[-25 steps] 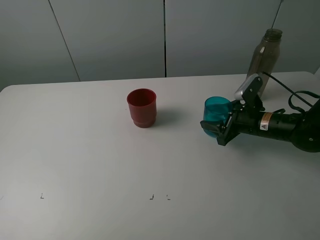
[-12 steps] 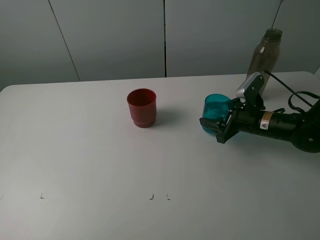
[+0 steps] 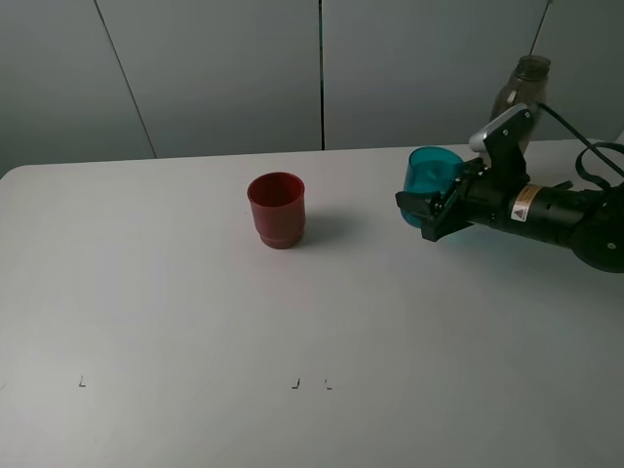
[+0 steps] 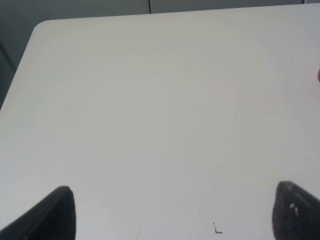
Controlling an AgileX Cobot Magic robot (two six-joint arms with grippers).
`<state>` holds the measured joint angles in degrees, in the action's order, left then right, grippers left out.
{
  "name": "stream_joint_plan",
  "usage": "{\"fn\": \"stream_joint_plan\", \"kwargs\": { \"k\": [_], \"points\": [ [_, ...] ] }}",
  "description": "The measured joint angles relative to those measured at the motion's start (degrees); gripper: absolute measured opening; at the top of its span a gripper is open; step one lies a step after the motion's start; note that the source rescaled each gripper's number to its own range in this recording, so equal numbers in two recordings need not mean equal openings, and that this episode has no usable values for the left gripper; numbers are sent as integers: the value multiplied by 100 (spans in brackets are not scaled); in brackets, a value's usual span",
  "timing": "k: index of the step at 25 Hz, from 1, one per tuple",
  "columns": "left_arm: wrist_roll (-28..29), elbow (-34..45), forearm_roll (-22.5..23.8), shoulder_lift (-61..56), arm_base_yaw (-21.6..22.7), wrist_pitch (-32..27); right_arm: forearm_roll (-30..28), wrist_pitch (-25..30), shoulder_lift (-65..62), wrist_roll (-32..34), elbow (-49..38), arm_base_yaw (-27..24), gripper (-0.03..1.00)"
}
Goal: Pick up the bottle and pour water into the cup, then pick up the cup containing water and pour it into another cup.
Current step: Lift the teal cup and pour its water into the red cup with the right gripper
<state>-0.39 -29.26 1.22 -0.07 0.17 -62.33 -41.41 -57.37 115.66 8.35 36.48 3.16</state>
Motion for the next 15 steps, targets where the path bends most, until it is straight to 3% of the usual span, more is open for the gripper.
{"fn": "stream_joint_plan", "kwargs": {
  "k": [5, 11, 15],
  "points": [
    [0, 0, 0, 0, 0, 0, 191, 480, -249, 282, 293, 396, 6],
    [0, 0, 0, 0, 0, 0, 191, 1598, -249, 938, 1069, 882, 6],
    [0, 0, 0, 0, 0, 0, 191, 1789, -249, 1261, 1549, 1049, 6]
  ]
}}
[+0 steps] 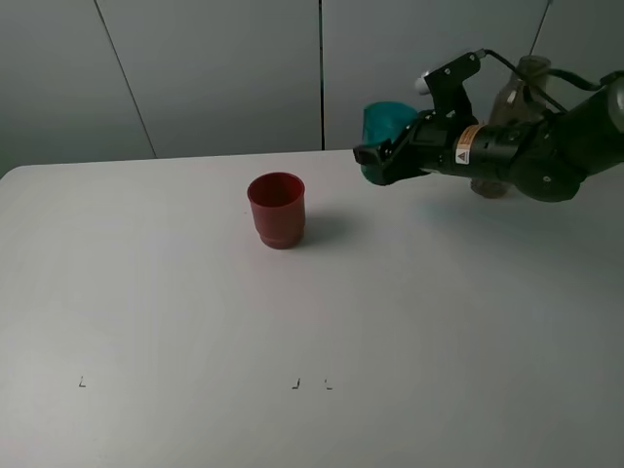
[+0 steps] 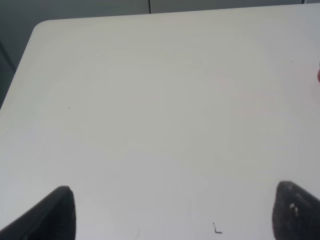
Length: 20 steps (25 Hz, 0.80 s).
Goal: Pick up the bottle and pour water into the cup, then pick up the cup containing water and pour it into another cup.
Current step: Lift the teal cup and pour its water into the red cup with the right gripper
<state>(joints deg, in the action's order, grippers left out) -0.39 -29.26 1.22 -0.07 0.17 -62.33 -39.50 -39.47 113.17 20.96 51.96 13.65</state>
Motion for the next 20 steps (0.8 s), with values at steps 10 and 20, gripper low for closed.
{"fn": "stream_joint_plan", "kwargs": {
  "k": [10, 20],
  "points": [
    [0, 0, 0, 0, 0, 0, -24, 1036, 0, 628, 856, 409, 6],
    [0, 0, 0, 0, 0, 0, -166, 1660, 438, 1072, 1775, 777, 6]
  ]
}}
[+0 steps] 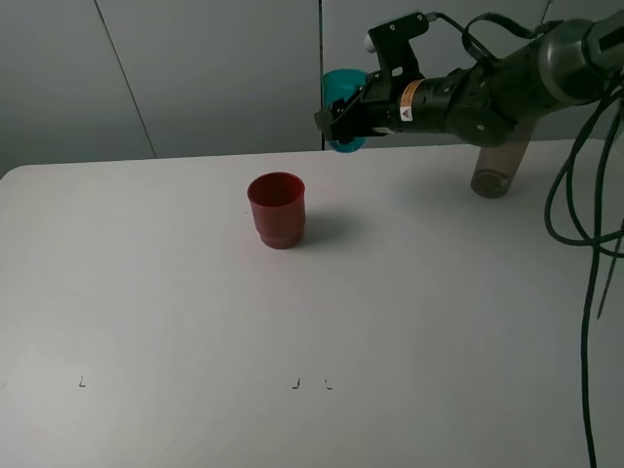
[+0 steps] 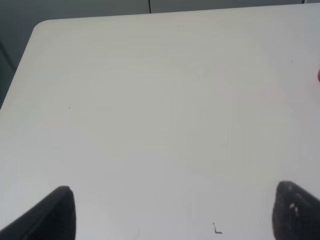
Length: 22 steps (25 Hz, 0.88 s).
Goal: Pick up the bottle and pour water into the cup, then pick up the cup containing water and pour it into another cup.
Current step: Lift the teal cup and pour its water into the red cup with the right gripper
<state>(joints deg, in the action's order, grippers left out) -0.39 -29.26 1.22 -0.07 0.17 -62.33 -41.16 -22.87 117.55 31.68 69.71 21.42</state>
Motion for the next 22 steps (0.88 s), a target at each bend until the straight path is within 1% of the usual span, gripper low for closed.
{"fn": "stream_joint_plan", "kwargs": {
  "k": [7, 11, 18, 22],
  "points": [
    [0, 0, 0, 0, 0, 0, -124, 250, 292, -49, 371, 167, 6],
    [0, 0, 0, 0, 0, 0, -137, 455, 319, -402, 441, 254, 6],
    [0, 0, 0, 0, 0, 0, -147, 652, 319, -932, 454, 365, 6],
    [0, 0, 0, 0, 0, 0, -147, 677, 319, -1446, 454, 389, 6]
  ]
}}
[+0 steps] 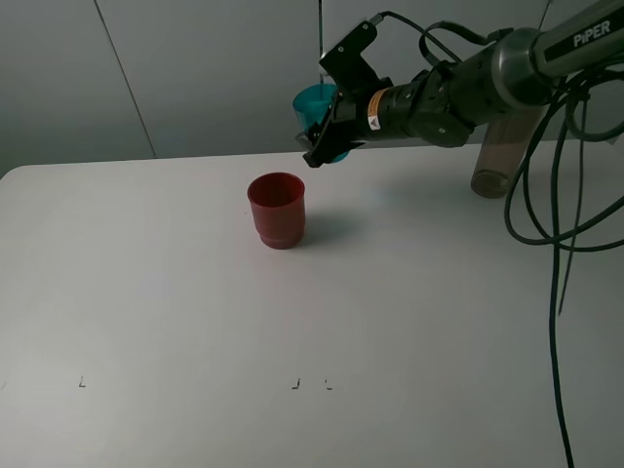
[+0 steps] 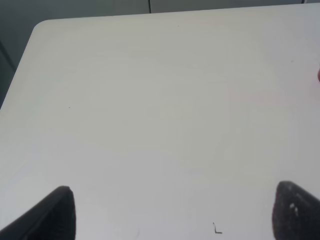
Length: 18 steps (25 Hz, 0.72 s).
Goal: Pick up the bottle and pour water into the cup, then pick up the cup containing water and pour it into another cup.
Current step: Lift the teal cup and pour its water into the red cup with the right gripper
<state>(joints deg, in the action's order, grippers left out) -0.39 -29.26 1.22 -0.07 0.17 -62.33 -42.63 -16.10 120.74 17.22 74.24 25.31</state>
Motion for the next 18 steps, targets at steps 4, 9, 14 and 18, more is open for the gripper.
{"fn": "stream_joint_plan", "kwargs": {
  "k": [4, 9, 14, 18],
  "points": [
    [0, 0, 0, 0, 0, 0, 0, 24, 0, -463, 0, 27, 6],
    [0, 0, 0, 0, 0, 0, 36, 214, 0, -1073, 22, 109, 6],
    [0, 0, 0, 0, 0, 0, 58, 304, 0, -1388, 22, 127, 6],
    [0, 0, 0, 0, 0, 0, 58, 390, 0, -1645, 22, 127, 6]
  ]
}}
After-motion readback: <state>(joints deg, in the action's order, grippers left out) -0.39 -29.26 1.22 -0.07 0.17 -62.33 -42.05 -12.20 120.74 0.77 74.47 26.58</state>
